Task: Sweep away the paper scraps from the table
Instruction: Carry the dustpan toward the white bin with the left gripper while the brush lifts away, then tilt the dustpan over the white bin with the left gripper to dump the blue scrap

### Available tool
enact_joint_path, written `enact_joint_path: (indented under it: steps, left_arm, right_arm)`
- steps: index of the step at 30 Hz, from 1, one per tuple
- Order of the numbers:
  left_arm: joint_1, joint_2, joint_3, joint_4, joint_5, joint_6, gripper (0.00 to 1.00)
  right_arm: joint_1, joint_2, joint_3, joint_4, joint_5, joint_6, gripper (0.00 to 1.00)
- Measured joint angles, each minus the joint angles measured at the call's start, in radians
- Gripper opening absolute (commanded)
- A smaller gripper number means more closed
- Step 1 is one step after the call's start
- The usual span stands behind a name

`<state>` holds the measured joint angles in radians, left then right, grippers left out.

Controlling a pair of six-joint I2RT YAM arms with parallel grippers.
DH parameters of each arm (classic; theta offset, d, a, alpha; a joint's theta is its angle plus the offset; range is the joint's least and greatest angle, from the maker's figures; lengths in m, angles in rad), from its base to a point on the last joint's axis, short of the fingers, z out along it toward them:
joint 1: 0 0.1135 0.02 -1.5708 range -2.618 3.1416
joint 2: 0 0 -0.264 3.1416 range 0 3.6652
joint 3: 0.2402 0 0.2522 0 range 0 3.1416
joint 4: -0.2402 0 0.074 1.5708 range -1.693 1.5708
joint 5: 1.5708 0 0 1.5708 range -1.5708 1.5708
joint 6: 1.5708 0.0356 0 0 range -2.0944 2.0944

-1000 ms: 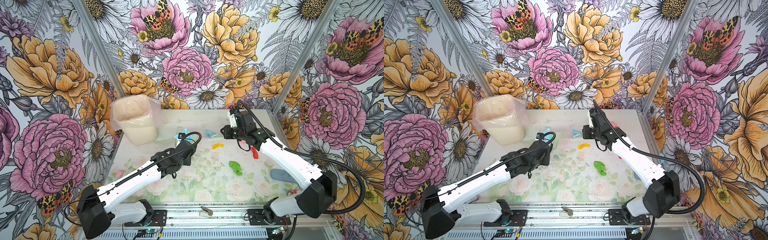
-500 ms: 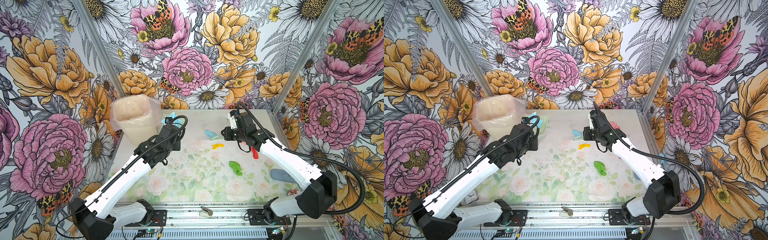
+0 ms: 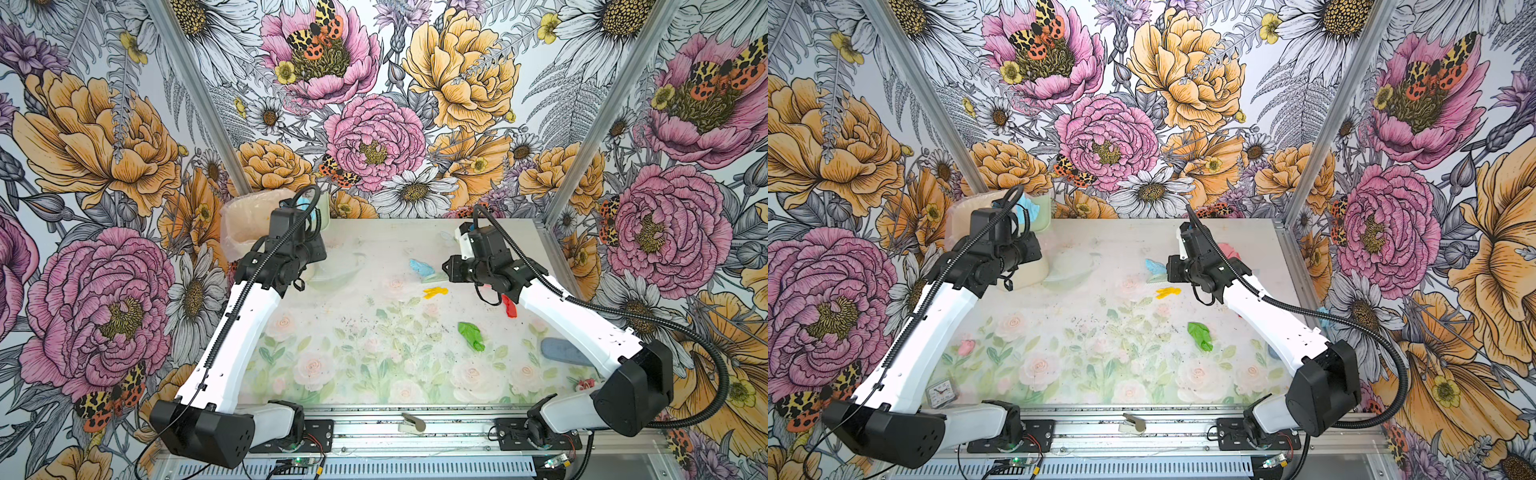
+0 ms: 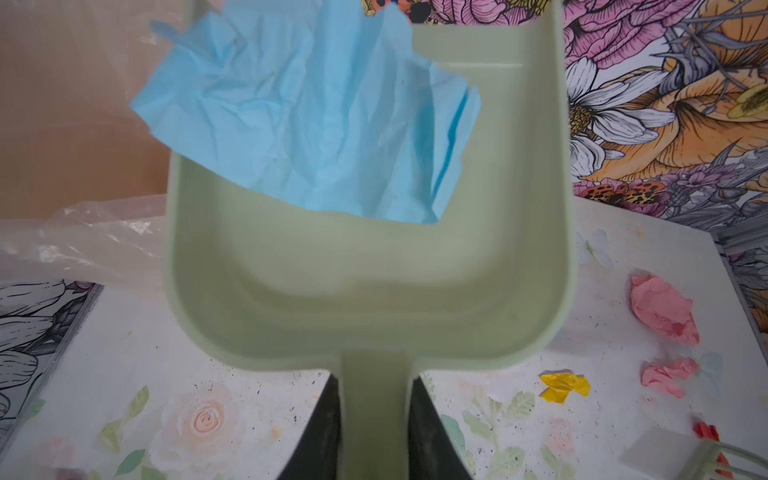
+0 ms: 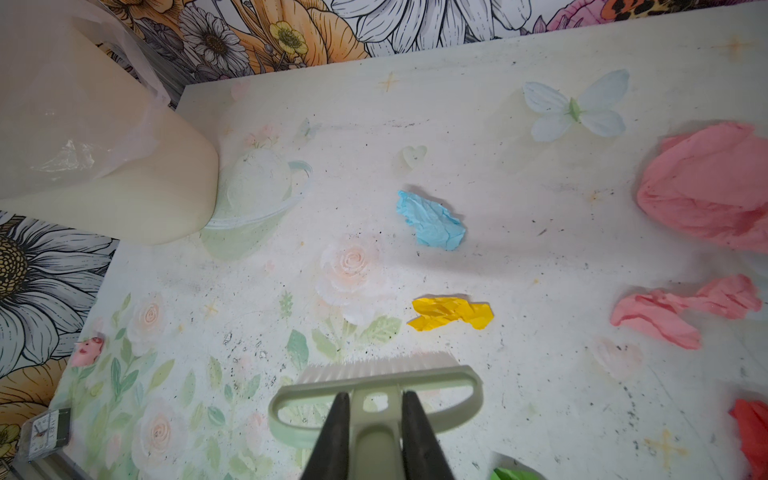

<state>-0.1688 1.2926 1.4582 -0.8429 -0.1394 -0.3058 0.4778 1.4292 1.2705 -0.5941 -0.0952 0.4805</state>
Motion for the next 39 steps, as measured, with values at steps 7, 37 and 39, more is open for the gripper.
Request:
enact_joint_path:
  steps: [7,37,39]
  left_arm:
    - [0.175,0.106,0.114,0.002,0.193,-0.005,0.00]
    - [0.488,0.301,-0.040,0.529,0.953,-0.531,0.00]
    - [0.505,0.290,-0.076,0.582,0.974,-0.579,0.00]
  right_arm:
    - [0.000,0.012,0.000,0.000,-0.016,0.000,0.00]
    - [-0.019,0.012,-0.043,0.003,-0.035,-0.003,0.00]
    - [-0.021,0.012,-0.043,0.003,-0.035,-0.003,0.00]
